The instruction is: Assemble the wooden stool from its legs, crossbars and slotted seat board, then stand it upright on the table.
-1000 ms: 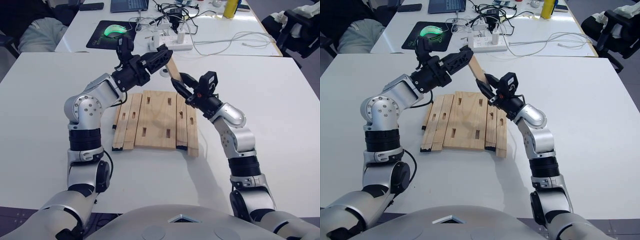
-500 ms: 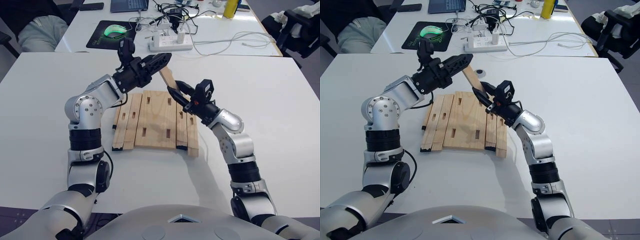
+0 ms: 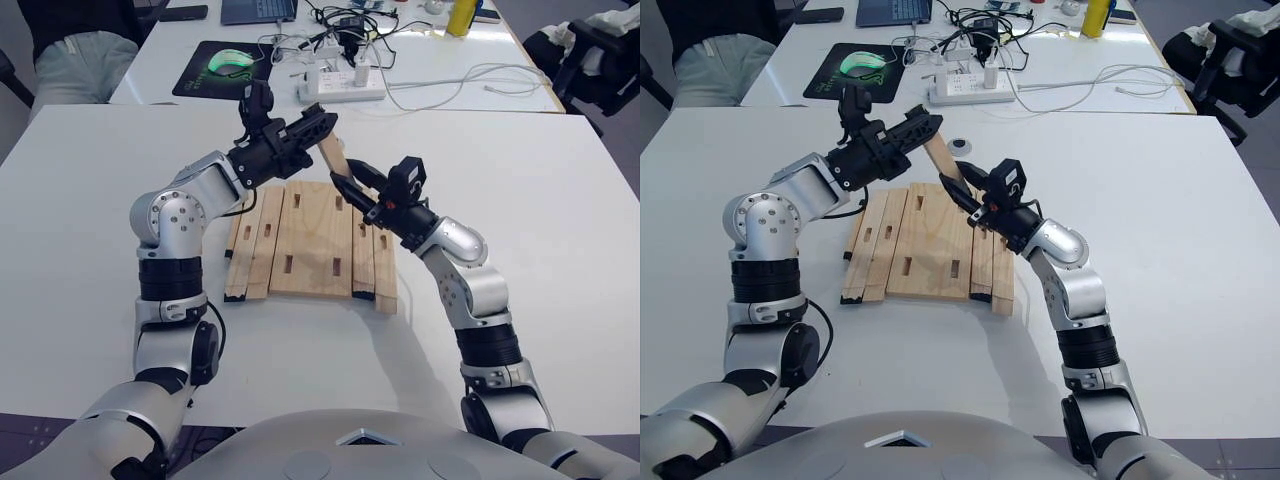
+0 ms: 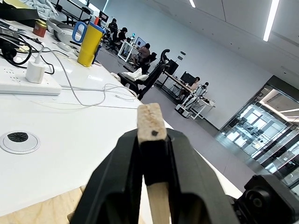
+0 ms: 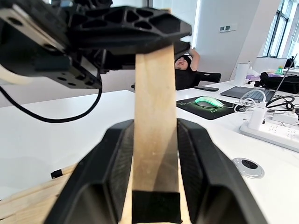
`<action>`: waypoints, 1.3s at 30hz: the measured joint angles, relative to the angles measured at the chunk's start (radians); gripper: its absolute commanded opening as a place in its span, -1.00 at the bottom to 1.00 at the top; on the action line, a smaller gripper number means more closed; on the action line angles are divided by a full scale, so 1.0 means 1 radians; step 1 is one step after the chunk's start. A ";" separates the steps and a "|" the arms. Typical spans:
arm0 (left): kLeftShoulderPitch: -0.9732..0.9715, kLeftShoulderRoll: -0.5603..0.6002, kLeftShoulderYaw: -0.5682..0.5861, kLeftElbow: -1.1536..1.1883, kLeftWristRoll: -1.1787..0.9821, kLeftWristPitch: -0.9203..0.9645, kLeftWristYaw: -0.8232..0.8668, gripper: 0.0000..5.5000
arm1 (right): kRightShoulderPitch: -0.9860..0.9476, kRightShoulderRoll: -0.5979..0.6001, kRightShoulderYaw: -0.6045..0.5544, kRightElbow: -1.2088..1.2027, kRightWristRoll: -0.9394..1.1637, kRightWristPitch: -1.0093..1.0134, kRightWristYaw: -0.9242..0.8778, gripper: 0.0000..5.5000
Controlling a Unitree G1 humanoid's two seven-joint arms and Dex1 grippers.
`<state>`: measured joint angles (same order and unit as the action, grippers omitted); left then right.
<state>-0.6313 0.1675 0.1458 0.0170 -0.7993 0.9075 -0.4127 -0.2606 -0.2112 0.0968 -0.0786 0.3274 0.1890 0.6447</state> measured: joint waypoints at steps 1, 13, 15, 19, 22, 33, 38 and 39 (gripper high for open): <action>0.000 0.001 -0.003 0.001 0.006 -0.002 -0.002 -0.80 | 0.000 0.000 0.000 0.000 0.000 0.003 -0.001 -0.51; 0.003 -0.023 -0.012 -0.004 0.056 -0.077 0.031 -0.81 | -0.041 0.006 0.000 0.009 -0.026 0.034 -0.037 -0.38; 0.014 -0.024 -0.008 -0.033 0.065 -0.087 0.056 -0.84 | -0.037 0.011 -0.004 0.008 -0.025 0.032 -0.046 -0.28; 0.063 0.013 0.043 -0.088 0.097 -0.116 0.110 -0.85 | 0.015 -0.001 -0.035 0.008 -0.024 0.033 -0.059 -0.07; 0.102 0.011 0.033 -0.136 0.098 -0.109 0.126 -0.85 | 0.019 -0.002 -0.039 0.008 -0.024 0.036 -0.059 -0.05; 0.283 0.026 0.027 -0.529 0.142 -0.064 0.316 -0.85 | 0.096 -0.012 -0.098 0.021 -0.047 0.034 -0.168 -0.05; 0.400 0.053 0.000 -0.564 0.239 -0.086 0.351 -0.85 | 0.101 -0.019 -0.114 0.022 -0.072 0.034 -0.200 -0.05; 0.434 0.052 -0.004 -0.570 0.261 -0.102 0.359 -0.85 | 0.099 -0.025 -0.108 0.024 -0.079 0.034 -0.199 -0.05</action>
<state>-0.1974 0.2197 0.1420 -0.5530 -0.5378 0.8054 -0.0535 -0.1620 -0.2366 -0.0114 -0.0542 0.2489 0.2234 0.4456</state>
